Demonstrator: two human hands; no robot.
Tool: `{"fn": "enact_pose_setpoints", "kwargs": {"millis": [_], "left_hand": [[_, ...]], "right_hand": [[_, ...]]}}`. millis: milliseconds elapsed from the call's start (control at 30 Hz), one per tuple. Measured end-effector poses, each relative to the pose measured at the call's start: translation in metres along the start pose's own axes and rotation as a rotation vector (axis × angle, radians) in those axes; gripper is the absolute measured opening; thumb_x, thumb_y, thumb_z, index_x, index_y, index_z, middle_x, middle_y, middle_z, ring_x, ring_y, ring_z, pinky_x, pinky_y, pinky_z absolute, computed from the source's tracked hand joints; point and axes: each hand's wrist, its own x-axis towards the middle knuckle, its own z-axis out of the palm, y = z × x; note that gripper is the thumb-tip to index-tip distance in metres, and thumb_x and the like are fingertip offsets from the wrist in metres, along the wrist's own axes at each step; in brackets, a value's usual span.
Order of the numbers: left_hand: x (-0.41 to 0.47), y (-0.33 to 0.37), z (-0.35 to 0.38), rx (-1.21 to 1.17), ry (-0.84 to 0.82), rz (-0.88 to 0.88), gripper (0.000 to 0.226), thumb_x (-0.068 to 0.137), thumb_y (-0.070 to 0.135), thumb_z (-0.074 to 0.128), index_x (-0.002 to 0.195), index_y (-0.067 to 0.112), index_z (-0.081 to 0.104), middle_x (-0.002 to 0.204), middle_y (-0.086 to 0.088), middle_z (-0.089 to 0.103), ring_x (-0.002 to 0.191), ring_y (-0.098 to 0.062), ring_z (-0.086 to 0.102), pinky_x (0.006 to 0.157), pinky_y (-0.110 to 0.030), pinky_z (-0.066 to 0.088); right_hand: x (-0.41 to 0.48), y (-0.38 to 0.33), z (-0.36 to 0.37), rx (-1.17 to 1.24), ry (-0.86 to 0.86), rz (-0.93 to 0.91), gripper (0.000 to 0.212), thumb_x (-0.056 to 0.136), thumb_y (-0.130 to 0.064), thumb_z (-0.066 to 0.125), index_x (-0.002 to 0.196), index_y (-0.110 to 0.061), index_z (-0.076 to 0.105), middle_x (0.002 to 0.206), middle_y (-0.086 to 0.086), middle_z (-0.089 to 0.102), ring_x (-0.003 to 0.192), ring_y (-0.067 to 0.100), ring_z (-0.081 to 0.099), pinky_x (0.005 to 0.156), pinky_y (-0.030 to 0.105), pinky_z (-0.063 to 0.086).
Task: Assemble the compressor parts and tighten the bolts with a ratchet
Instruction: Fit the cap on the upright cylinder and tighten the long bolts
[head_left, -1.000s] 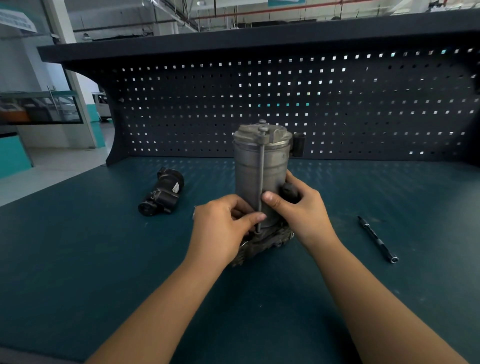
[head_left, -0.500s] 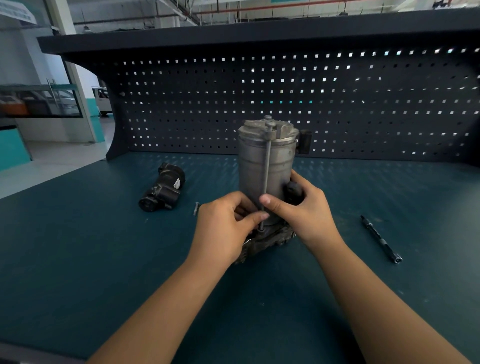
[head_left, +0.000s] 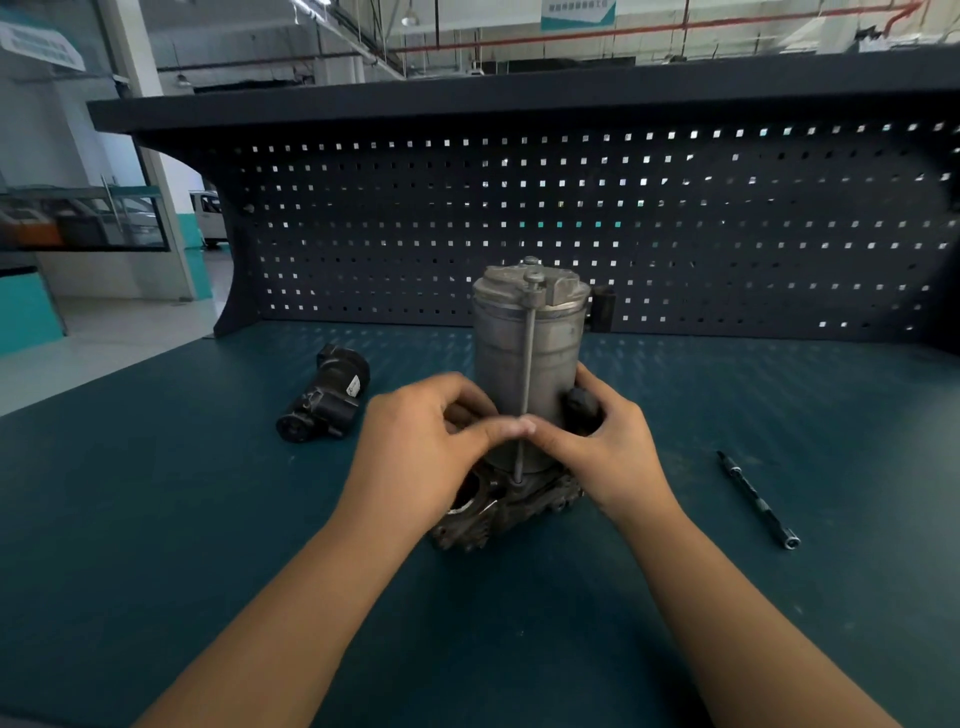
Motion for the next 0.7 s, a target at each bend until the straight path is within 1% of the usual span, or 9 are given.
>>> {"fn": "enact_pose_setpoints", "kwargs": {"millis": [100,167,233,300,400,500,567,633,700], "left_hand": [[0.013,0.032,-0.021,-0.049,0.218,0.24,0.008,0.076,0.035,0.069,0.079,0.037,0.063,0.071,0.018,0.064,0.068,0.004,0.061,0.061,-0.011,0.048],[0.025,0.053,-0.029,-0.022,0.237,0.362,0.019,0.08,0.029,0.069,0.097,0.036,0.064,0.085,0.019,0.063,0.078,0.003,0.059,0.068,-0.009,0.047],[0.038,0.069,-0.03,0.047,0.173,0.386,0.025,0.08,0.027,0.07,0.105,0.031,0.067,0.09,0.019,0.062,0.083,0.002,0.059,0.072,-0.008,0.045],[0.046,0.076,-0.027,0.063,0.096,0.357,0.017,0.078,0.026,0.071,0.096,0.026,0.072,0.083,0.021,0.064,0.081,0.004,0.061,0.07,-0.004,0.044],[0.049,0.075,-0.023,0.054,0.054,0.315,0.004,0.077,0.025,0.073,0.082,0.026,0.074,0.075,0.022,0.066,0.076,0.005,0.061,0.066,-0.003,0.044],[0.048,0.071,-0.022,0.01,0.075,0.28,0.004,0.075,0.029,0.074,0.076,0.027,0.071,0.071,0.016,0.067,0.07,0.003,0.062,0.063,-0.008,0.047],[0.048,0.069,-0.02,0.008,0.116,0.273,0.009,0.072,0.031,0.076,0.075,0.025,0.07,0.069,0.014,0.067,0.067,0.002,0.062,0.06,-0.008,0.047],[0.047,0.069,-0.02,0.02,0.114,0.284,0.009,0.072,0.03,0.077,0.072,0.025,0.069,0.067,0.014,0.065,0.066,0.003,0.06,0.057,-0.005,0.044],[0.046,0.068,-0.021,0.022,0.09,0.295,0.01,0.072,0.028,0.077,0.07,0.027,0.067,0.068,0.016,0.064,0.068,0.005,0.059,0.059,-0.005,0.043]], "right_hand": [[0.0,0.0,0.0,0.011,-0.002,0.011,0.065,0.061,-0.04,0.084,0.119,-0.024,0.061,0.103,-0.009,0.072,0.1,0.007,0.065,0.084,0.026,0.053],[0.0,0.0,-0.001,0.013,-0.007,0.019,0.061,0.062,-0.038,0.081,0.118,-0.027,0.06,0.104,-0.01,0.071,0.101,0.006,0.065,0.084,0.025,0.053],[0.0,0.0,-0.001,0.018,-0.008,0.023,0.058,0.061,-0.039,0.08,0.115,-0.034,0.06,0.103,-0.013,0.071,0.1,0.003,0.064,0.08,0.018,0.052],[-0.001,-0.002,0.0,0.017,0.002,0.037,0.062,0.054,-0.047,0.078,0.113,-0.04,0.058,0.103,-0.016,0.071,0.1,-0.001,0.063,0.078,0.015,0.051],[-0.001,-0.003,0.0,0.005,0.009,0.044,0.069,0.051,-0.051,0.077,0.116,-0.039,0.056,0.104,-0.017,0.069,0.101,-0.004,0.062,0.079,0.013,0.05],[-0.001,-0.003,0.0,-0.013,0.011,0.024,0.053,0.061,-0.037,0.081,0.107,-0.045,0.056,0.098,-0.027,0.068,0.097,-0.008,0.061,0.075,0.007,0.047],[-0.001,-0.003,-0.001,-0.018,0.011,0.009,0.05,0.067,-0.026,0.081,0.106,-0.045,0.057,0.097,-0.028,0.068,0.097,-0.008,0.062,0.074,0.006,0.047],[-0.001,-0.003,-0.001,-0.012,0.014,0.009,0.05,0.068,-0.025,0.081,0.109,-0.042,0.057,0.099,-0.024,0.069,0.097,-0.005,0.063,0.075,0.008,0.047],[-0.002,-0.004,0.0,-0.003,0.015,0.011,0.053,0.064,-0.033,0.081,0.111,-0.041,0.058,0.1,-0.022,0.07,0.098,-0.005,0.063,0.076,0.01,0.048]]}}
